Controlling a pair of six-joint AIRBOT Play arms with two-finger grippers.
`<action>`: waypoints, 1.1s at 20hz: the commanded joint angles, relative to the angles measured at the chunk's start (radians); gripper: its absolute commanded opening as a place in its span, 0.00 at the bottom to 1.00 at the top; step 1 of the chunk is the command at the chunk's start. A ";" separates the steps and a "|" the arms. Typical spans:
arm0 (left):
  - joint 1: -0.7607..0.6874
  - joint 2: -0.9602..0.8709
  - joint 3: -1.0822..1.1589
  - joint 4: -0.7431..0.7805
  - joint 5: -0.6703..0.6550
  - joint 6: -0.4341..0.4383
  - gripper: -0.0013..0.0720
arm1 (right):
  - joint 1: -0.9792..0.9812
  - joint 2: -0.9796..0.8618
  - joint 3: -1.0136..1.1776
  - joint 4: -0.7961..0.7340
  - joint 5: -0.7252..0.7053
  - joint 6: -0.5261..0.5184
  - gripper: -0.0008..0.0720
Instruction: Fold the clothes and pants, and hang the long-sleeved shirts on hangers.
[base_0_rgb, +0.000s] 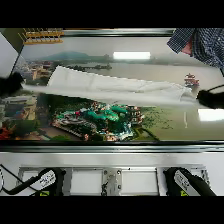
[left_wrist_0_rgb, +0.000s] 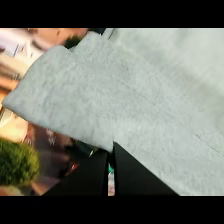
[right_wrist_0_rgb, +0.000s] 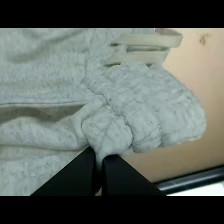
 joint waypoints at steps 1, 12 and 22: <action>0.063 0.145 -0.454 0.024 0.079 0.077 0.03 | 0.001 0.071 -0.279 -0.094 -0.019 -0.013 0.07; 0.175 0.296 -0.773 0.021 0.137 0.122 0.03 | -0.113 0.090 -0.437 -0.173 -0.020 -0.014 0.07; 0.175 0.296 -0.653 0.013 0.059 0.117 0.87 | -0.114 0.124 -0.406 -0.174 0.028 -0.013 0.78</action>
